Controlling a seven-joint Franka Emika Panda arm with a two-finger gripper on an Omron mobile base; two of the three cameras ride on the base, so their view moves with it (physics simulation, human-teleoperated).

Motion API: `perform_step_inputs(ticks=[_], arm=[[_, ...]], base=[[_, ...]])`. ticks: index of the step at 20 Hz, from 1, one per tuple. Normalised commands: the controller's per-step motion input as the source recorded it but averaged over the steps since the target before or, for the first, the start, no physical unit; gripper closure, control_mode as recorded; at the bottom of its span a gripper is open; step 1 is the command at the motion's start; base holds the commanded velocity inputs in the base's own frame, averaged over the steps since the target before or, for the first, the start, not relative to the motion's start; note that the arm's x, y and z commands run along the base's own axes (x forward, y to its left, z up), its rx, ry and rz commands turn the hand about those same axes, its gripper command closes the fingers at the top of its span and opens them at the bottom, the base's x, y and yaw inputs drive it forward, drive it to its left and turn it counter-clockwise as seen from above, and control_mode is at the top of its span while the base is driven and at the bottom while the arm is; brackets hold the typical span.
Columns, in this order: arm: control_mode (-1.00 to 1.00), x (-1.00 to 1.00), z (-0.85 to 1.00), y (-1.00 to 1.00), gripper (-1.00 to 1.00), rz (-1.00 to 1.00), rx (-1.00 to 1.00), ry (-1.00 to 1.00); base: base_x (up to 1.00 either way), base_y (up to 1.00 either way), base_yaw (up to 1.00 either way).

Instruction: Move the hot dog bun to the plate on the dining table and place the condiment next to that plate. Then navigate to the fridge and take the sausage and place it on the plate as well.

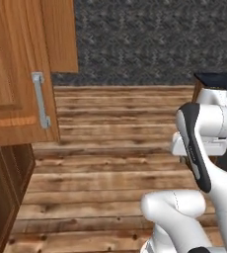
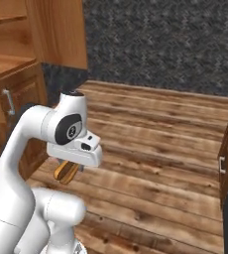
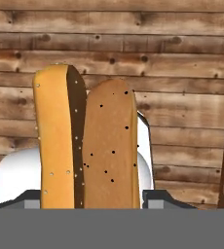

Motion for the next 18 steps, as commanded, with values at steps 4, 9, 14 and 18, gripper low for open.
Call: perform_step_inputs(ticks=[4, 9, 14, 18], arm=[[1.00, 0.00, 0.00, 0.00, 1.00, 0.00, 0.00, 0.00], [1.00, 0.00, 0.00, 0.00, 1.00, 0.00, 0.00, 0.00], [1.00, 0.00, 0.00, 0.00, 1.00, 0.00, 0.00, 0.00], [1.00, 0.00, 0.00, 0.00, 1.00, 0.00, 0.00, 0.00]], base=[[1.00, -0.23, -0.09], [1.00, -0.21, -0.06], [1.00, -0.36, -0.02], [1.00, -0.43, 0.00]])
